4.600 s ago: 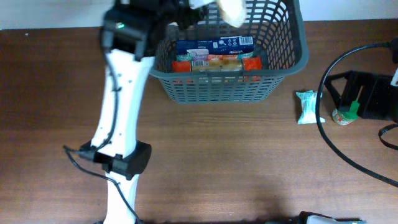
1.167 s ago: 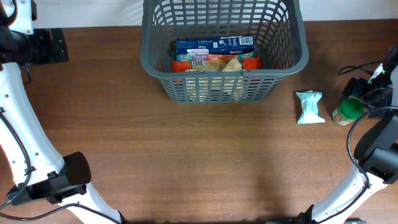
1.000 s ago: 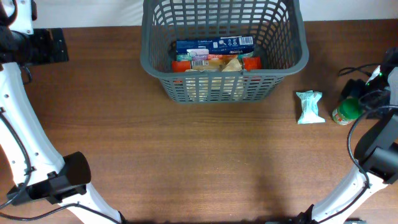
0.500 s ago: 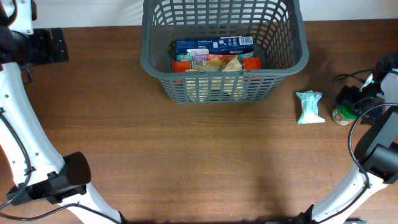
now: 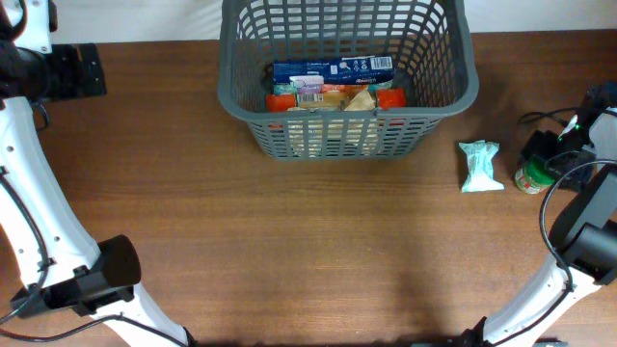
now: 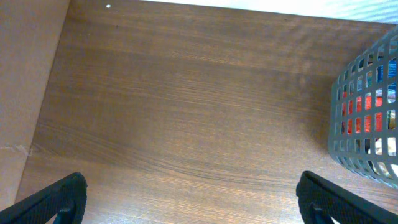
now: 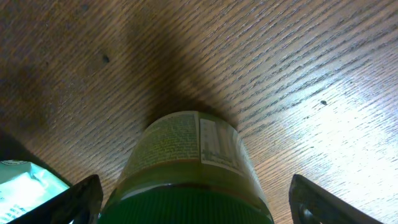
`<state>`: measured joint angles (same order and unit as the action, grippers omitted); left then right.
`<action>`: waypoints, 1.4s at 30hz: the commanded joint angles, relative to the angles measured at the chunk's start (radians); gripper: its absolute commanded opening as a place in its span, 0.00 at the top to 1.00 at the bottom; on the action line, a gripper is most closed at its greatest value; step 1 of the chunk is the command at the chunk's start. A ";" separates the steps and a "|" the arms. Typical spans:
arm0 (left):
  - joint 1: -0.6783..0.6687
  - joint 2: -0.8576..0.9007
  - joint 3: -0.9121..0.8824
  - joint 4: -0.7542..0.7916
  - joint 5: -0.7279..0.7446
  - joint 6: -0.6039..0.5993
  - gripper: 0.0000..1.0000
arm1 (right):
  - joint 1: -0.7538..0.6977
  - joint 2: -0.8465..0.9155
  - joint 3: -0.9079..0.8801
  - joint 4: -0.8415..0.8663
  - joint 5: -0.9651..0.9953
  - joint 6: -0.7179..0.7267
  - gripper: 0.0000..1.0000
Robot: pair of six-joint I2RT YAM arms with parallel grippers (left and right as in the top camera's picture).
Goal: Pack container
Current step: 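Lower the right gripper around the green-lidded jar and grasp it, then lift the green jar with the right gripper and carry it over the basket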
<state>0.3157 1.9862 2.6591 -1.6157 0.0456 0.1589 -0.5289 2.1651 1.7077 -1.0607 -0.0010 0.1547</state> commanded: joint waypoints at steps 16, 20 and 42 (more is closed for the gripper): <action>0.003 -0.006 -0.002 -0.001 0.011 -0.016 0.01 | -0.002 0.012 -0.010 -0.004 -0.002 0.020 0.26; 0.003 -0.006 -0.002 -0.001 0.011 -0.016 0.01 | -0.002 0.019 -0.010 -0.012 -0.002 0.030 0.29; 0.003 -0.006 -0.002 -0.001 0.011 -0.016 0.01 | -0.002 0.019 -0.010 -0.039 0.013 0.045 0.60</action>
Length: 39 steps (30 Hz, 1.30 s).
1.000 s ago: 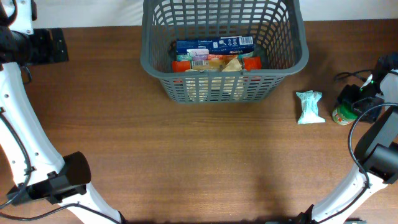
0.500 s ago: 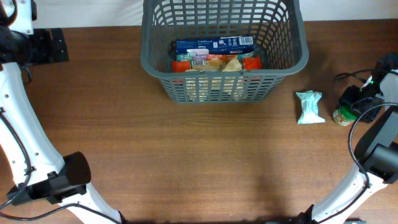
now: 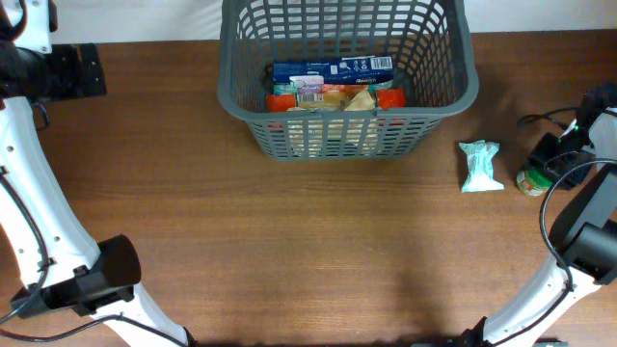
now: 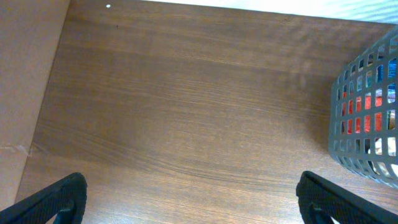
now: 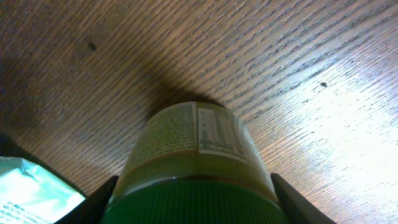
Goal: Pack container
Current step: 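Lift the green jar with the right gripper and carry it over the basket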
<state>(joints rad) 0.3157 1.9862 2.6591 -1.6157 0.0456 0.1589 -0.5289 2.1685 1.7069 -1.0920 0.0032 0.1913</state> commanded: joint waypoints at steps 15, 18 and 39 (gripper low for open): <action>0.003 -0.006 -0.002 -0.001 0.011 -0.016 0.01 | 0.003 -0.242 0.164 -0.076 -0.031 0.009 0.85; 0.003 -0.006 -0.002 -0.001 0.011 -0.016 0.01 | 0.024 -0.346 0.214 -0.094 -0.076 0.008 0.95; 0.003 -0.006 -0.002 -0.001 0.011 -0.016 0.01 | 0.756 -0.564 0.268 0.038 -0.092 -0.029 0.96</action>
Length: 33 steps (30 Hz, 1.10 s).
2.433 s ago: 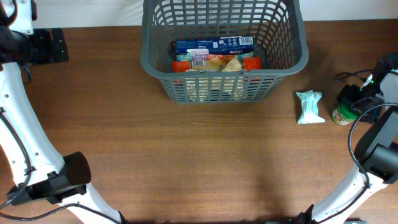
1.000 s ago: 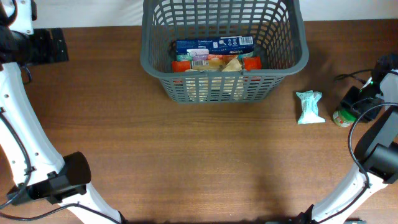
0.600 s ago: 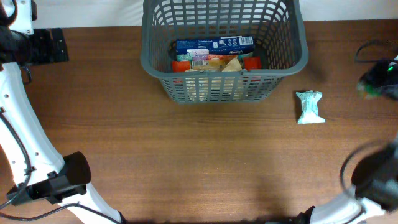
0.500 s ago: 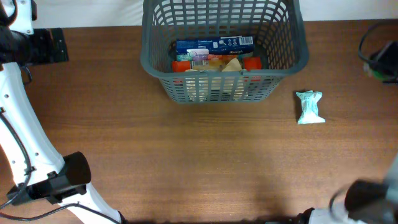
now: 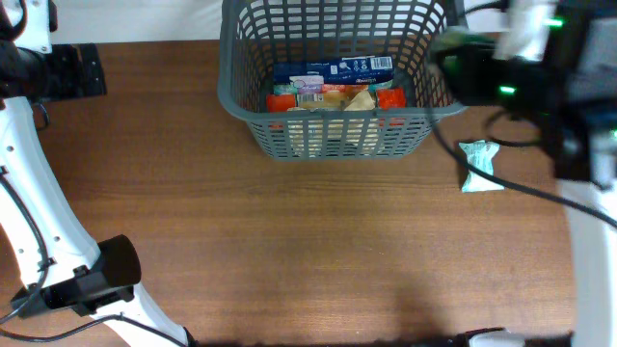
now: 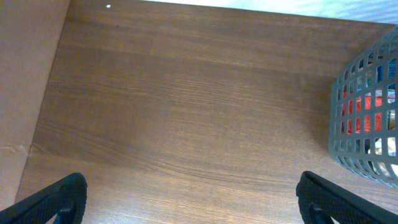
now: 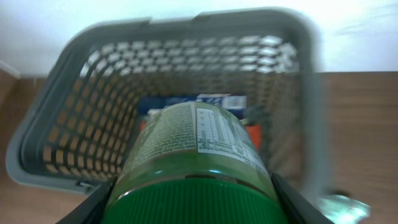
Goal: Pack container
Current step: 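Lift the green jar with the right gripper and carry it over the basket, then release the jar into the basket and raise the right gripper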
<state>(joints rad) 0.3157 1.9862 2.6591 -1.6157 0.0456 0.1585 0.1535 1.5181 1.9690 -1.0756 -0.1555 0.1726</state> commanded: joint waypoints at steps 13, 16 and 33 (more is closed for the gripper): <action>0.003 -0.006 -0.002 -0.001 0.011 -0.016 0.01 | 0.109 0.439 0.006 0.081 0.330 -0.011 0.96; 0.003 -0.006 -0.002 -0.001 0.011 -0.016 0.01 | 0.095 0.475 0.006 0.087 0.329 -0.010 0.96; 0.003 -0.006 -0.002 -0.001 0.011 -0.016 0.01 | 0.030 0.596 -0.007 0.045 0.241 -0.010 0.96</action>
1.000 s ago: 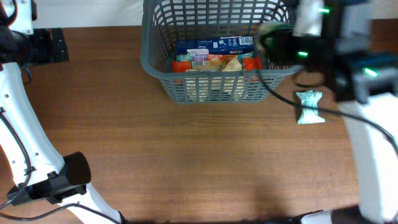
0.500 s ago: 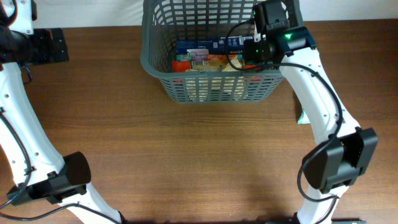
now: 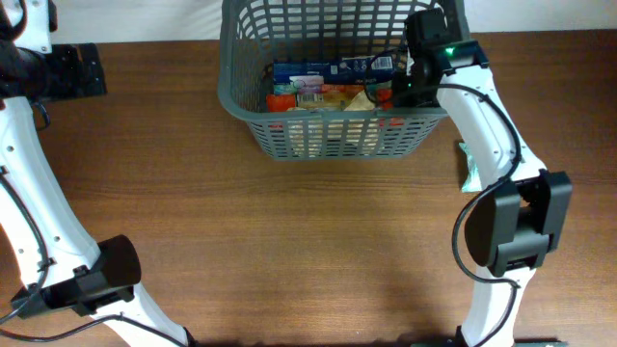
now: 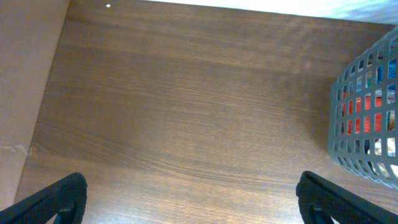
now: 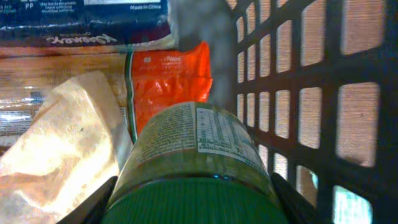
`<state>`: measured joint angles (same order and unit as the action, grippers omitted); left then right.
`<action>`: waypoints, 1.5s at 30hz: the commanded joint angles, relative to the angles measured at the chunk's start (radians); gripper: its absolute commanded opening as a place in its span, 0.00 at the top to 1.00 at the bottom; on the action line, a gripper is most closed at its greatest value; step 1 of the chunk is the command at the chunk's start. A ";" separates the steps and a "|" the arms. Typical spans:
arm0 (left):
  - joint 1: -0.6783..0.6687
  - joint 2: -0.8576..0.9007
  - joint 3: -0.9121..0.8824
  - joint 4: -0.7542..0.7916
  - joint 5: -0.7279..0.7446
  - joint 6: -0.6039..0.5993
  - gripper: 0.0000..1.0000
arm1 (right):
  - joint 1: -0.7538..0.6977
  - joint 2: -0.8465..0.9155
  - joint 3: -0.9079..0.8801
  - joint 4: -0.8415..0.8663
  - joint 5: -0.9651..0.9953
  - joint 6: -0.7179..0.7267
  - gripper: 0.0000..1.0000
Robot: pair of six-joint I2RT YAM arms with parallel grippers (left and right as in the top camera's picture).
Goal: Pack container
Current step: 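Release the jar into the basket and raise the right gripper, then lower the right gripper onto the mint-green packet and grasp it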
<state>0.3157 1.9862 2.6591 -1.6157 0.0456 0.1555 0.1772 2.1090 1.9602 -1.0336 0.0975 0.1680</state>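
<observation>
The grey basket (image 3: 453, 104) stands at the table's far middle, holding a blue box (image 3: 333, 68), an orange packet (image 5: 168, 78) and a tan bag (image 5: 65, 124). My right gripper (image 3: 416, 72) is down inside its right end, shut on a green-lidded jar (image 5: 196, 158) with a printed label, close to the basket wall (image 5: 348, 106). A mint green packet (image 3: 469, 173) lies on the table right of the basket, partly hidden by my right arm. My left gripper (image 4: 189, 193) is open over bare wood at the far left, left of the basket (image 4: 364, 118).
A black mount (image 3: 75, 71) sits at the far left edge. My right arm's base (image 3: 516, 231) stands on the right side of the brown table (image 3: 289, 241).
My right gripper, with the jar in it, was above the basket's rim; now it is low inside the basket's right end, beside the orange packet. The left arm has not moved.
My right gripper stood open round the jar on the table's right side, next to the mint packet. Then it was shut on the jar there. Later it held the jar above the basket, and now holds it down inside the basket.
</observation>
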 commanded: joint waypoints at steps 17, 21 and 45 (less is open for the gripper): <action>0.003 -0.006 -0.002 -0.001 0.011 -0.013 0.01 | 0.005 -0.097 0.221 -0.040 -0.002 -0.040 0.14; 0.003 -0.006 -0.002 -0.001 0.011 -0.013 0.01 | 0.005 -0.137 0.432 -0.124 0.050 -0.040 0.11; 0.003 -0.006 -0.002 -0.001 0.011 -0.013 0.01 | -0.656 -0.169 0.045 -0.257 -0.120 -0.026 0.07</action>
<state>0.3157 1.9862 2.6591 -1.6157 0.0460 0.1555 -0.4702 1.9034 2.1906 -1.3144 0.1272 0.1596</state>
